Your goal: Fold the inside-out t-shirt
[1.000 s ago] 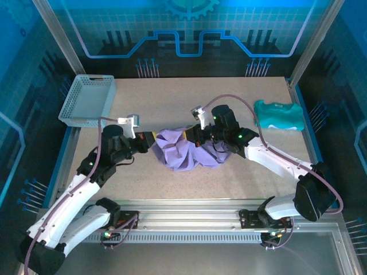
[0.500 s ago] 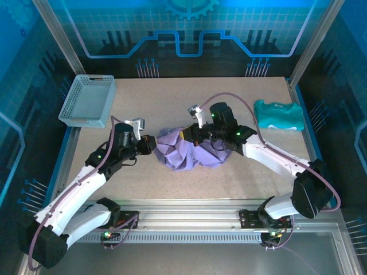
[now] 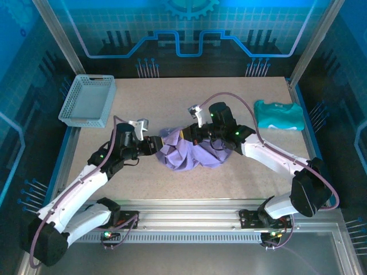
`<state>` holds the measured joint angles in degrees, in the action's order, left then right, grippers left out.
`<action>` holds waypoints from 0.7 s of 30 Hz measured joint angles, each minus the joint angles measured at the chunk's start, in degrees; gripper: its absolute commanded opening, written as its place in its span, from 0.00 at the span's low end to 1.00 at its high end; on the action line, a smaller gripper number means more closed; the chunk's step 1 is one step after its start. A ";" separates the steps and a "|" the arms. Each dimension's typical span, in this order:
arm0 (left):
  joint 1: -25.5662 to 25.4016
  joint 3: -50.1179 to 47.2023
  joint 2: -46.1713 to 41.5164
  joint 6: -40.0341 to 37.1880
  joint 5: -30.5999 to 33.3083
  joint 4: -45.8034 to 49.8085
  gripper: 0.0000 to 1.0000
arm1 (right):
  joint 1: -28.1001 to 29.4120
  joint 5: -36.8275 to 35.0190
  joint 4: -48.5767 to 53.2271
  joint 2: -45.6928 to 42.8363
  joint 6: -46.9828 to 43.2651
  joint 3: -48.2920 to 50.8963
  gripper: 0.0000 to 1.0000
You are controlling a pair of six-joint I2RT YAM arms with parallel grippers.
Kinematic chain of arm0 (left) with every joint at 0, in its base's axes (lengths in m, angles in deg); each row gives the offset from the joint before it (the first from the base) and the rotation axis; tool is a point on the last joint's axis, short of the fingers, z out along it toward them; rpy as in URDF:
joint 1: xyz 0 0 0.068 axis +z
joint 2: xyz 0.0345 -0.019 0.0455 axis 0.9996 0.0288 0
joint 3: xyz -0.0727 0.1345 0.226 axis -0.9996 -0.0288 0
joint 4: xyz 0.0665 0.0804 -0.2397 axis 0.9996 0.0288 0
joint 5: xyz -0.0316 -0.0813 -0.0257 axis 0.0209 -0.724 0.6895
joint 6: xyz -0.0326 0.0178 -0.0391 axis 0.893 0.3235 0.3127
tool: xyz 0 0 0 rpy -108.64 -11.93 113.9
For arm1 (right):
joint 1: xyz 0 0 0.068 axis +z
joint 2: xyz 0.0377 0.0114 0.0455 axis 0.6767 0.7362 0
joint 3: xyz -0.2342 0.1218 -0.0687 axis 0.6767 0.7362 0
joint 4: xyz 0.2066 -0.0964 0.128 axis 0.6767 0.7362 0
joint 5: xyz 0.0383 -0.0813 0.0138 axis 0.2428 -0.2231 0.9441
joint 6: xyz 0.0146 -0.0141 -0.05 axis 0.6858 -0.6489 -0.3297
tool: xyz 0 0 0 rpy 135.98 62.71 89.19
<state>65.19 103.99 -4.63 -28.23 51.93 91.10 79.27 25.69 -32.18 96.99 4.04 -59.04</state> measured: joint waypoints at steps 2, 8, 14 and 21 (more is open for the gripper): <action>0.00 0.00 0.70 0.28 -0.02 0.13 0.10 | 0.00 -0.37 0.00 0.00 0.00 0.00 0.00; 0.00 -0.17 0.63 1.33 -2.75 -2.51 0.00 | -0.15 -5.88 2.56 -1.95 -0.50 0.00 0.05; 0.00 -1.90 -5.27 7.63 -12.44 -21.09 0.00 | -0.37 -12.66 10.21 -3.34 -3.32 -2.89 0.16; 0.00 -0.33 -4.22 9.73 -16.59 -27.47 0.00 | -0.37 -18.56 17.86 -4.28 -9.77 -4.39 0.33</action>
<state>65.19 103.67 -8.85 -18.51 35.34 63.62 78.90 7.13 -14.33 92.70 -5.73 -63.43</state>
